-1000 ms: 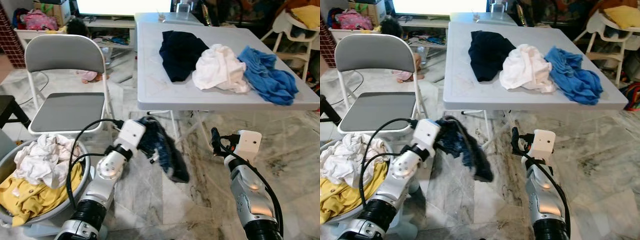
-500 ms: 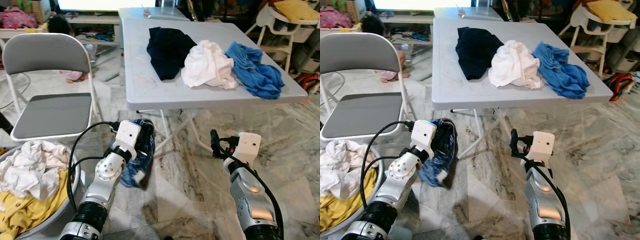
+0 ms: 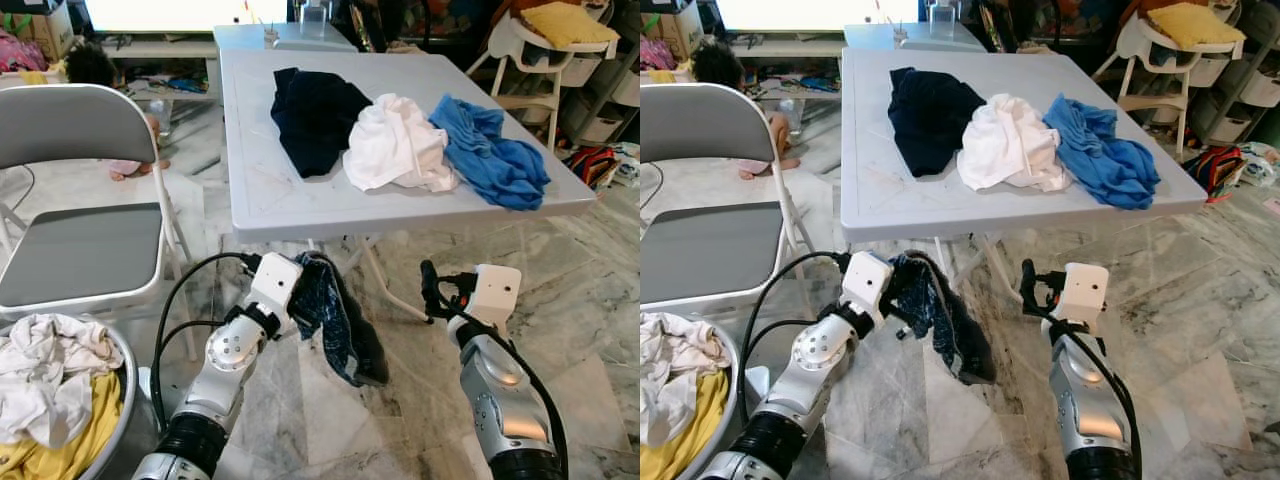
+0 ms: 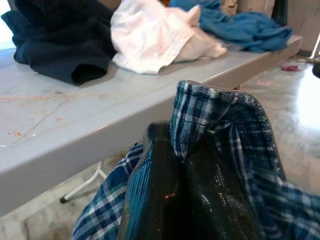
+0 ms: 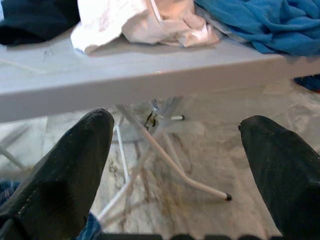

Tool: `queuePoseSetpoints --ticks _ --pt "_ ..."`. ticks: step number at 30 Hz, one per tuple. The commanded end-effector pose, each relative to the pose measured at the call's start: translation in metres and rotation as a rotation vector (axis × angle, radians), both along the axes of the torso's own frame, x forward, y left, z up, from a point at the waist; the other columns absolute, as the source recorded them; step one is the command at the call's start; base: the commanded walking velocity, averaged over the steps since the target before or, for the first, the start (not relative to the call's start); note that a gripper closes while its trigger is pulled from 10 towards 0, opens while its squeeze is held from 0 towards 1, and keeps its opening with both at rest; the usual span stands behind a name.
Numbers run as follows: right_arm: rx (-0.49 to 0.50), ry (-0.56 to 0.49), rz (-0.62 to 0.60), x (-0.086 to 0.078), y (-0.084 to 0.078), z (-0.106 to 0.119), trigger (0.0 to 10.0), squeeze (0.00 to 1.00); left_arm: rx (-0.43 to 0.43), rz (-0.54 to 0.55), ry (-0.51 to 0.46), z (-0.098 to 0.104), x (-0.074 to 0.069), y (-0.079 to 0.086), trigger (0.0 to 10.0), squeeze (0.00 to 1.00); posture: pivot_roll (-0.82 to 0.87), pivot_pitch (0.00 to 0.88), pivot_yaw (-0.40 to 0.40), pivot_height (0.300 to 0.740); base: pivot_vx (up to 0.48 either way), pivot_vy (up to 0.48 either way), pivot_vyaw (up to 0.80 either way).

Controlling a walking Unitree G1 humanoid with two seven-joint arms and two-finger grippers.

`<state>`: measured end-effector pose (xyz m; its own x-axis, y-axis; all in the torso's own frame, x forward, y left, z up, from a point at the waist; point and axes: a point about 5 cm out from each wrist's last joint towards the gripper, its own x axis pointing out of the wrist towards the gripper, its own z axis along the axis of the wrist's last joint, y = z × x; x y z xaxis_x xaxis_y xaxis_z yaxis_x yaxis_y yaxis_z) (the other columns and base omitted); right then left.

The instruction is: Hang hanger

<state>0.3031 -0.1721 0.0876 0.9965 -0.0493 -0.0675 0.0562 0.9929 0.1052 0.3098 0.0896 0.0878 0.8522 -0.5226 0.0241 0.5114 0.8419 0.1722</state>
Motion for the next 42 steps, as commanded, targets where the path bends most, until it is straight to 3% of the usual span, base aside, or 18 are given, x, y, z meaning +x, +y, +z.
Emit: queuePoseSetpoints --ticks 1,14,22,31,42 --pt "-0.008 -0.004 -0.009 -0.001 -0.004 0.002 10.0 0.00 0.015 -0.039 -0.008 0.002 -0.002 -0.007 10.0 0.00 0.00 0.125 -0.074 0.740 0.000 0.000 -0.80" --pt "0.007 0.001 0.001 -0.003 0.003 0.000 10.0 0.00 0.051 -0.068 0.037 -0.008 -0.009 -0.008 10.0 0.00 0.02 0.125 -0.066 0.740 0.000 0.000 -0.80" --pt "0.028 -0.005 -0.015 -0.001 0.005 -0.001 10.0 0.00 0.032 -0.057 0.062 -0.010 -0.010 -0.002 10.0 0.00 0.03 0.109 -0.030 0.740 0.000 0.000 0.00" --pt "0.058 -0.004 -0.098 -0.005 -0.006 -0.008 10.0 0.00 0.042 -0.061 0.078 -0.006 -0.003 0.009 10.0 0.00 0.04 0.083 0.035 0.740 0.000 0.000 0.00" --pt "0.040 0.006 -0.107 -0.008 -0.013 -0.011 10.0 0.00 0.016 -0.030 0.094 -0.008 0.002 0.013 10.0 0.00 0.03 0.100 -0.001 0.740 0.047 0.000 -0.56"
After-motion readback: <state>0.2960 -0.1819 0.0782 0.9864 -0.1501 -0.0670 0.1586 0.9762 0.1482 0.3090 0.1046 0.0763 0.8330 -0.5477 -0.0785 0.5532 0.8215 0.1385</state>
